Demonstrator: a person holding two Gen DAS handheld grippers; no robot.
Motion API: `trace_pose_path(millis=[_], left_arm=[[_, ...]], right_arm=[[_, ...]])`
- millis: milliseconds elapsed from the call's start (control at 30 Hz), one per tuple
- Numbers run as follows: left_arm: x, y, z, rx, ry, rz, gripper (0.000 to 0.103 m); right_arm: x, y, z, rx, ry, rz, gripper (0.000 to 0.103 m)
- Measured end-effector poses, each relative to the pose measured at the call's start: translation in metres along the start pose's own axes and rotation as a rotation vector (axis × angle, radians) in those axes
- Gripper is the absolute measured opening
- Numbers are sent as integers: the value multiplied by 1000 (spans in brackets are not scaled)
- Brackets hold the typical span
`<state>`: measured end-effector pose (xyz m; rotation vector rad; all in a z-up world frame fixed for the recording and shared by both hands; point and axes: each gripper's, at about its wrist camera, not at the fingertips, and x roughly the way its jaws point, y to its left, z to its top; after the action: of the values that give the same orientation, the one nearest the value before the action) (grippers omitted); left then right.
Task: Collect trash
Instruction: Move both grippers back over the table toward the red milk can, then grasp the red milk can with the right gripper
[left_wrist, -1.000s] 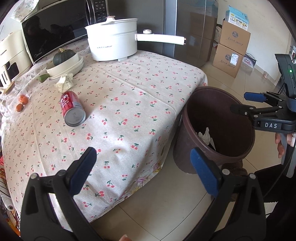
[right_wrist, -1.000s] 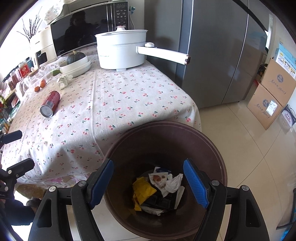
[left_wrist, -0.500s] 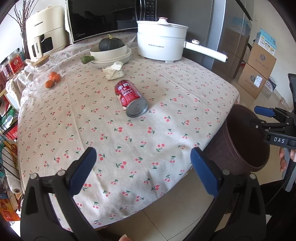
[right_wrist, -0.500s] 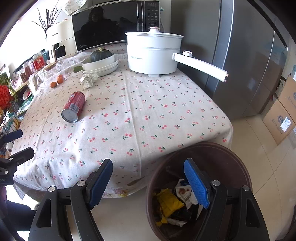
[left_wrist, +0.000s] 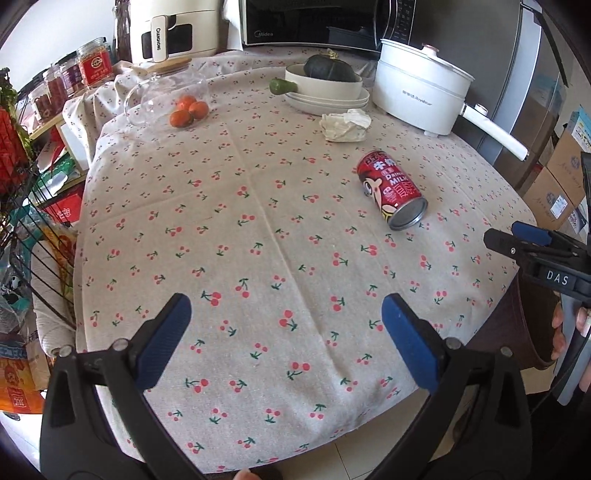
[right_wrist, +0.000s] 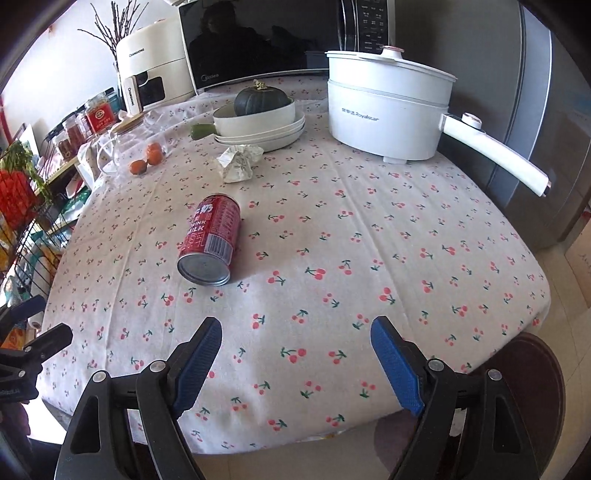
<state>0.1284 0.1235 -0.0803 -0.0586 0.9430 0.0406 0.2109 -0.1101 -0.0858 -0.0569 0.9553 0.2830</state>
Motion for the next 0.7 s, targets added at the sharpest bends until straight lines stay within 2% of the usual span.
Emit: trace_pose_path(millis=[367,600,667,700], left_arm=[[10,35,3,-94,33,19,103],[13,42,7,-101,38,52,103],[15,42,9,-96,40,58,103],[16,43,10,-94,41,61,103]], right_arm=[[50,47,20,-19,20,60,84],[78,67,32,-12,30,80,84],[83,66,35,16,27,95,81],[85,66,37,29,24,105,75]])
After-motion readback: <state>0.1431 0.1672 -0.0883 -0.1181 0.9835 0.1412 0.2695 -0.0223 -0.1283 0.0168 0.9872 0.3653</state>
